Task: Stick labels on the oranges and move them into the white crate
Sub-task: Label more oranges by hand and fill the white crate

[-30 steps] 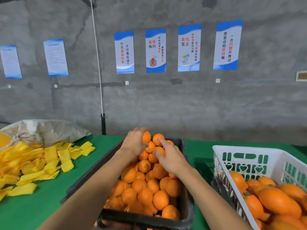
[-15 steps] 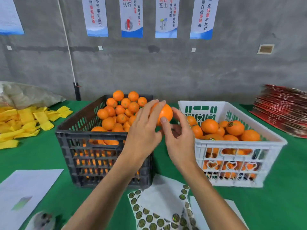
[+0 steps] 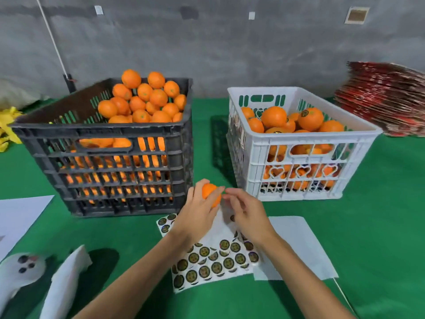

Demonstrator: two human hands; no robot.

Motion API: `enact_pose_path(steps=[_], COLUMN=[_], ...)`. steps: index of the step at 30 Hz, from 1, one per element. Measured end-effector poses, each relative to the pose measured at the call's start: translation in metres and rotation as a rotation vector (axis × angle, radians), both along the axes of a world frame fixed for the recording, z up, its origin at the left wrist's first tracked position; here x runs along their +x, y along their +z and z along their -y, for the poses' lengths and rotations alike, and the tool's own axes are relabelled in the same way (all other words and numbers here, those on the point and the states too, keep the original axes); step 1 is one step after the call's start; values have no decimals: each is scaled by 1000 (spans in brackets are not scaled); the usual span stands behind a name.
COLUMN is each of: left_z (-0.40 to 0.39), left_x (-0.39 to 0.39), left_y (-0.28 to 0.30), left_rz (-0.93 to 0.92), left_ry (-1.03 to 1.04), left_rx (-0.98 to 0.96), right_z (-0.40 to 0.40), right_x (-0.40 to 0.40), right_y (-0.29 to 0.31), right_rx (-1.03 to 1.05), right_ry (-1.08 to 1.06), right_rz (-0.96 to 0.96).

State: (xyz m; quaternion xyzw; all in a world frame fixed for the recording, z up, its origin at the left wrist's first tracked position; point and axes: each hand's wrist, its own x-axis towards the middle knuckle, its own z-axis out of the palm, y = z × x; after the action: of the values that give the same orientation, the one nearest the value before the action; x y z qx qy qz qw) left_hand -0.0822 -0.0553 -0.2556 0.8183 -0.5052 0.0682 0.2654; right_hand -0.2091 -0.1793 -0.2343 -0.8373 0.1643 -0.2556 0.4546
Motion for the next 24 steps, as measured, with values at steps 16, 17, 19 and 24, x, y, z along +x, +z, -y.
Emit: enact_pose_path(steps=[16, 17, 19, 24], left_z=[11, 11, 10, 8], left_x=[15, 14, 13, 12], left_y=[-7, -6, -4, -4], left_rz=[-86, -87, -82, -93], left_ry=[16, 9, 11, 7], left_rx=[34, 27, 20, 5], right_z=[5, 5, 5, 2], right_x=[-36, -35, -34, -31], right_y=[-34, -35, -36, -38], right_rx=[-296, -290, -272, -176], right_ry=[207, 196, 188, 207], right_rz=[-224, -214, -199, -144])
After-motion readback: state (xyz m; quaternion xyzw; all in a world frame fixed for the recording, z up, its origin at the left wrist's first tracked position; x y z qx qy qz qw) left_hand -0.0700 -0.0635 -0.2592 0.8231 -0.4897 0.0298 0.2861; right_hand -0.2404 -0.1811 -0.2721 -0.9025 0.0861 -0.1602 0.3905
